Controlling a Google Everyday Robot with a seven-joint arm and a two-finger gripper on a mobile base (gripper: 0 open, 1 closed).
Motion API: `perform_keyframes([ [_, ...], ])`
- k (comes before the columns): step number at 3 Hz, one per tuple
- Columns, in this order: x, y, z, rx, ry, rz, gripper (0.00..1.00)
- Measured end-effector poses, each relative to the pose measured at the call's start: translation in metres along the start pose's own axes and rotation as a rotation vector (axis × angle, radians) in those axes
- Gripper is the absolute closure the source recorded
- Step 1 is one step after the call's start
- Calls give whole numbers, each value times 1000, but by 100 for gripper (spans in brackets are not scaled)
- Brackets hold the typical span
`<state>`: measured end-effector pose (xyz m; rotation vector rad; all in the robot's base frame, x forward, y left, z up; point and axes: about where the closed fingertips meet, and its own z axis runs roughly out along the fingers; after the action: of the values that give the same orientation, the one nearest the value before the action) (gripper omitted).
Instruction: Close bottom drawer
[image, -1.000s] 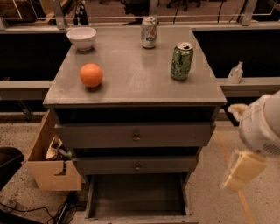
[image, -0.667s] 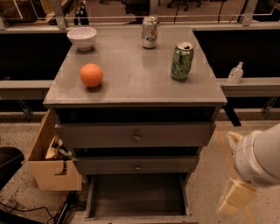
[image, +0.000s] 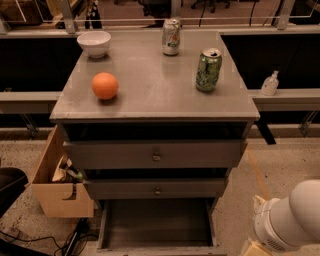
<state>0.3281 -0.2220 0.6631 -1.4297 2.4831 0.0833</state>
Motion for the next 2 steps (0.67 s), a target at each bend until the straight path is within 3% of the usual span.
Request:
perform_keyframes([
  [1,0,0,0,0,0,0,0],
  [2,21,-14,15,13,-24,12,0],
])
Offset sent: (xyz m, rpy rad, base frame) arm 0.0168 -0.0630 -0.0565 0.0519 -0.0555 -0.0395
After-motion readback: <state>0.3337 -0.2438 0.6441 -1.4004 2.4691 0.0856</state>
